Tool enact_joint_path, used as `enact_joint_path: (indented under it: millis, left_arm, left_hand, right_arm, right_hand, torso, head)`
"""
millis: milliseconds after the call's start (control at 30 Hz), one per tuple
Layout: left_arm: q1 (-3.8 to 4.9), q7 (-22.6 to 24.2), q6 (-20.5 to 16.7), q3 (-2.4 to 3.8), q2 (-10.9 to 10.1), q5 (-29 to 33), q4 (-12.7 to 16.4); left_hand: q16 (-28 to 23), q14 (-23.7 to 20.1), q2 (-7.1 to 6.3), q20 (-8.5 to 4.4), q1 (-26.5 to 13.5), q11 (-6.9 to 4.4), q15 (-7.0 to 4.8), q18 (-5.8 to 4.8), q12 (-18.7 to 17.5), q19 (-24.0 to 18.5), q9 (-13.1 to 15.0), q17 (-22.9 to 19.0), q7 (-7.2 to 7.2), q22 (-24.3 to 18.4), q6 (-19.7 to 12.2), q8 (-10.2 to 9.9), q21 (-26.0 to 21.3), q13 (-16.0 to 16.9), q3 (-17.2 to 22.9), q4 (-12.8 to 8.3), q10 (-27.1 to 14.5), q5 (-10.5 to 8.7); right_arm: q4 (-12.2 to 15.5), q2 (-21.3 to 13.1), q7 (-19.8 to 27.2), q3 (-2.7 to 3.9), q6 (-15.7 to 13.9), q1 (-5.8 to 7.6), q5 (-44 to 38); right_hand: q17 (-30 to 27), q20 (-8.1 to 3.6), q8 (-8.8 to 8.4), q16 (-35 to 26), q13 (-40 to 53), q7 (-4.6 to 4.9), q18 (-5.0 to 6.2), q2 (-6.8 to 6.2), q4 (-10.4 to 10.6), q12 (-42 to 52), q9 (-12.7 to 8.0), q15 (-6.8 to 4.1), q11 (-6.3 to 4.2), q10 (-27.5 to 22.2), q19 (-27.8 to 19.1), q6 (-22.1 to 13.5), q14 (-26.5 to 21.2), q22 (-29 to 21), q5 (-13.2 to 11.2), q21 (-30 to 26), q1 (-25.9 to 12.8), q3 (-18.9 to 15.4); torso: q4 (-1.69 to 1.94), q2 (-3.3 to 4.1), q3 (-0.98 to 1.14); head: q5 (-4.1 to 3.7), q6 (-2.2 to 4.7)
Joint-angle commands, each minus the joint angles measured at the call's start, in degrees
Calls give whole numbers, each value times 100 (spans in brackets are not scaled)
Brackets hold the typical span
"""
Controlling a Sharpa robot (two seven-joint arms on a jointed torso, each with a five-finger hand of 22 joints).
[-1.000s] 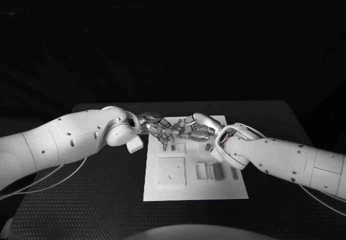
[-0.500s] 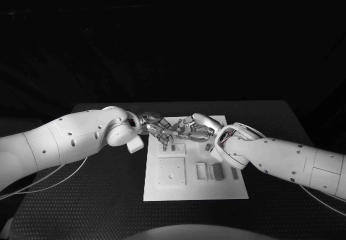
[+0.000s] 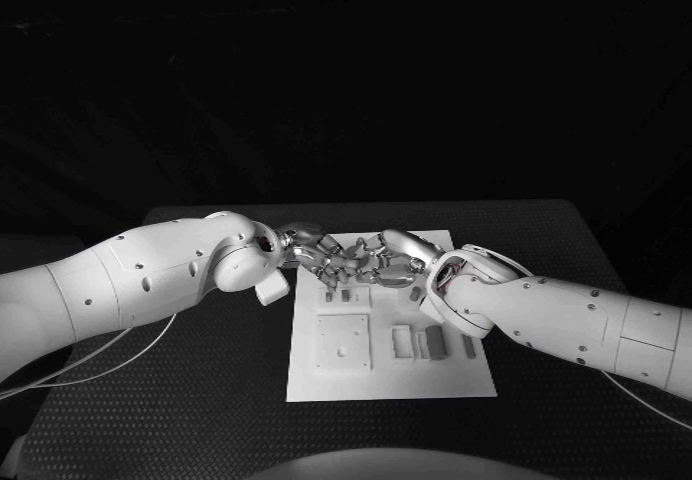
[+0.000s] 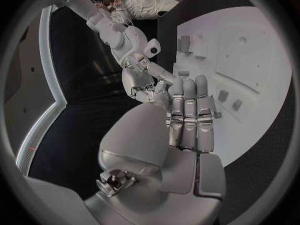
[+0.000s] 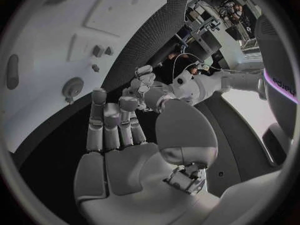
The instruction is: Assemble the parts on the task board
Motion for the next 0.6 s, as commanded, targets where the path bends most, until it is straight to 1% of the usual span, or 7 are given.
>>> enact_joint_path:
  millis: [33, 167, 400, 600]
  left_arm:
    - [6, 95, -26, 5, 28, 120, 30]
    - [7, 76, -1, 2, 34, 120, 32]
    - [7, 51, -14, -1, 20, 120, 20]
    - [7, 53, -12, -2, 3, 120, 21]
  left_hand:
    - [35, 25, 8, 13, 28, -9, -18, 67, 28, 38, -1, 6, 2, 6, 38, 25, 2, 9, -19, -29, 50, 1]
    - [35, 24, 6, 12, 28, -11, -18, 66, 28, 37, 0, 6, -1, 6, 43, 27, 1, 10, -21, -31, 55, 1]
    - [35, 22, 3, 11, 31, -13, -19, 65, 27, 36, 0, 6, -2, 6, 45, 27, -1, 11, -21, -35, 58, 1]
    - [34, 21, 1, 10, 34, -13, -19, 64, 25, 35, -1, 6, -3, 6, 45, 27, -2, 11, -21, -38, 59, 1]
  right_arm:
    - [36, 40, 35, 3, -42, -3, -244]
    - [41, 54, 71, 3, -95, -3, -236]
    - [34, 49, 93, 3, -183, -3, -187]
    - [29, 41, 26, 3, -269, -4, -255]
  right_hand:
    - [-8, 14, -28, -20, -44, -86, 15, -58, -4, -23, -5, -239, -210, -1293, -41, 153, -272, 33, 34, -27, 23, -21]
    - [-13, 7, 2, -2, -122, -107, 15, -7, 1, -13, 8, -254, -230, -1215, 4, 226, -232, 46, 33, -19, 52, -33]
    - [-13, -35, 83, 53, -211, -169, 15, 146, 1, 55, 59, -307, -291, -1056, 120, 381, -112, 62, 35, 6, 46, -59]
    - [3, -87, 117, 108, -247, -204, 15, 175, -18, 111, 88, -345, -328, -970, 209, 441, -30, 80, 37, 36, 85, -50]
  torso:
    - [3, 2, 0]
    - [6, 2, 0]
    - [1, 2, -1]
    - [1, 1, 3]
  head:
    - [-4, -2]
    - [-10, 2]
    - [-14, 0]
    - [-17, -2]
